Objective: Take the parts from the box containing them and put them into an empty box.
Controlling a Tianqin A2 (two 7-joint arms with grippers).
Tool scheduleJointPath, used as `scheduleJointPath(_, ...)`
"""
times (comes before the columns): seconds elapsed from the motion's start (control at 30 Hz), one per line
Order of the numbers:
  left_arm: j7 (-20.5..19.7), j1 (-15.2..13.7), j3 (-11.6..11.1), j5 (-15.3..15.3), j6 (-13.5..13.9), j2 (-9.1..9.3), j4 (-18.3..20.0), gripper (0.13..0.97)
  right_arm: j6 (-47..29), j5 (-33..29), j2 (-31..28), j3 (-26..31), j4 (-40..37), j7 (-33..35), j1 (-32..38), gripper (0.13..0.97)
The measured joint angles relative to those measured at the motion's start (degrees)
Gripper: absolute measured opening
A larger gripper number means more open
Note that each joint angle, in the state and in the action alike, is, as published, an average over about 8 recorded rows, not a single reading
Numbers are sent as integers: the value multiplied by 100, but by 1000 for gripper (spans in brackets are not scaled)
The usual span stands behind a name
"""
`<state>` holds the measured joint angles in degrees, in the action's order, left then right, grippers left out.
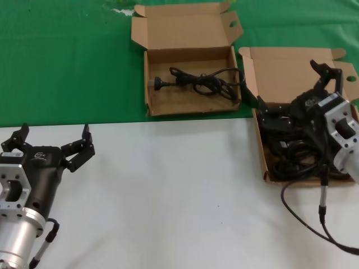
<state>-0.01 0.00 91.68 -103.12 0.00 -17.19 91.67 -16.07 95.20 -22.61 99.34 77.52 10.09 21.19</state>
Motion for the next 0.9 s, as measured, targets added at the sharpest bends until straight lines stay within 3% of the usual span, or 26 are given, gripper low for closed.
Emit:
scheduleJointPath(0.17,0,0,0,0,0,0,0,898,238,118,80,-114,210,-150,-312,966)
scheduleJointPath(0.47,0,0,0,0,0,0,0,959,672,332,228,-321,592,-422,-887,966)
scheduleJointPath(0.9,0,0,0,-1,0,0,0,966,1291,637,436,-615,1136,-810,-1704,966)
